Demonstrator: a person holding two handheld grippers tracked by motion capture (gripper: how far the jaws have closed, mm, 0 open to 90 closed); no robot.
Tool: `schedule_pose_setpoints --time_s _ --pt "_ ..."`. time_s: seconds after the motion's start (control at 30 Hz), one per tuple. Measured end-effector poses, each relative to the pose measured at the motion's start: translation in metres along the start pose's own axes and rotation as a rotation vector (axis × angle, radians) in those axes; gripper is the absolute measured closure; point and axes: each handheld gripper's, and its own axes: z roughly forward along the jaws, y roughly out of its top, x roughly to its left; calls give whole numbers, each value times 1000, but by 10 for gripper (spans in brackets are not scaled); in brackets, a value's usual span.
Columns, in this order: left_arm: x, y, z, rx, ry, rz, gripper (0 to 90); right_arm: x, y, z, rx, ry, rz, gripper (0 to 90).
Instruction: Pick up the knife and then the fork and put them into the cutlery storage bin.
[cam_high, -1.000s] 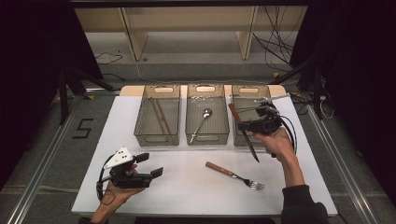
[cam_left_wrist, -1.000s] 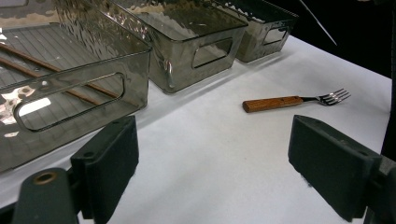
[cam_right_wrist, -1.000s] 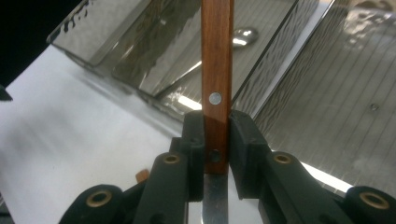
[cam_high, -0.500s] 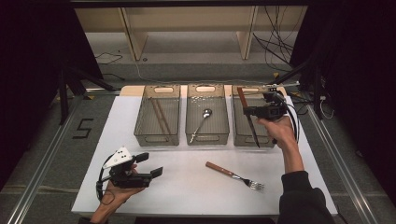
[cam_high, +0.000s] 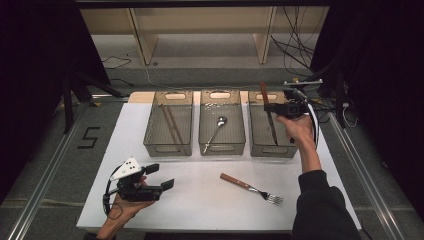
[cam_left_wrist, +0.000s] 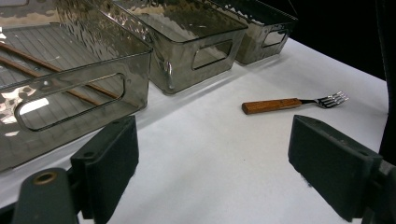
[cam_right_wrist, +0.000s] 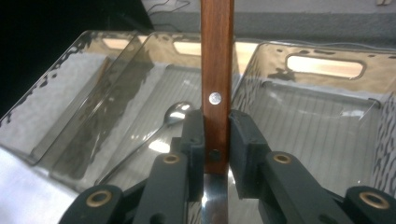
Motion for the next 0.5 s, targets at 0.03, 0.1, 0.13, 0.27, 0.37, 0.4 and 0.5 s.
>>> schedule_pose_setpoints --time_s 0.03,0.1,0.13,0.27,0.37,0.4,0.5 --pt "0 0 0 0 0 0 157 -1 0 1 -6 -5 4 777" --pt "0 0 0 0 -1 -1 157 -5 1 4 -17 -13 22 777" --pt "0 0 0 0 0 -1 157 -6 1 5 -18 -20 31 777" --pt "0 0 0 1 -1 0 157 -10 1 9 -28 -41 45 777" --pt "0 0 0 1 -2 0 157 -13 1 11 -34 -55 51 777" --pt "0 0 0 1 -2 0 157 -14 1 12 -32 -61 51 777" --pt "0 0 -1 1 -3 0 157 -18 1 13 -32 -90 50 777"
